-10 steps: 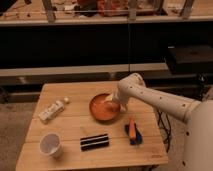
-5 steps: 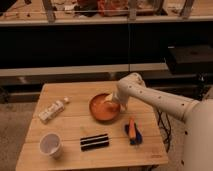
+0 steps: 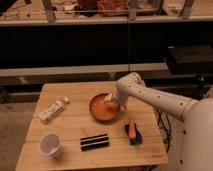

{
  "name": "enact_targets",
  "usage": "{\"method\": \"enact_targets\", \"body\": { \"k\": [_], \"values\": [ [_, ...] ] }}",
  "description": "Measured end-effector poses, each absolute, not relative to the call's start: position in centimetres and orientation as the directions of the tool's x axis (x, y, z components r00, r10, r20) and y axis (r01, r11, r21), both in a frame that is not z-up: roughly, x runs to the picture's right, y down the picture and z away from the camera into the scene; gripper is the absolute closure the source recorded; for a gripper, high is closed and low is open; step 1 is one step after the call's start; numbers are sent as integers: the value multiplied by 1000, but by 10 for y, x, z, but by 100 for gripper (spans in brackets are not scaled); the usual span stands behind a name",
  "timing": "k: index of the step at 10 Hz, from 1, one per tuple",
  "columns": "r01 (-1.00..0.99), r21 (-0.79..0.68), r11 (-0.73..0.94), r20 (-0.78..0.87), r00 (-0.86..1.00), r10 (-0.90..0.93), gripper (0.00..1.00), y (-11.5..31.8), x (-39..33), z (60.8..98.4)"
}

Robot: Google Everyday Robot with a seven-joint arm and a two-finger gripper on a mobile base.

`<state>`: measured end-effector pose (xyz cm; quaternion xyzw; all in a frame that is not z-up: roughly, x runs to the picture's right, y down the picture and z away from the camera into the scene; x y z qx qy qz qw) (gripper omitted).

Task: Drag the ceramic bowl in a circle

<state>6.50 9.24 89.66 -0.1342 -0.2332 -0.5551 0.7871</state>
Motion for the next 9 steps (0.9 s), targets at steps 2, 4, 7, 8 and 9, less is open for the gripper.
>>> {"method": "enact_targets", "body": {
  "k": [2, 4, 7, 8, 9],
  "values": [
    [937, 50, 346, 516, 272, -812, 22, 93, 64, 897],
    [938, 59, 341, 511, 265, -818, 39, 93, 65, 896],
    [941, 62, 333, 507, 258, -823, 70, 92, 65, 897],
    [941, 63, 333, 510, 256, -821, 77, 92, 64, 897],
    [940, 67, 334, 523, 252, -814, 92, 92, 62, 898]
  ]
}}
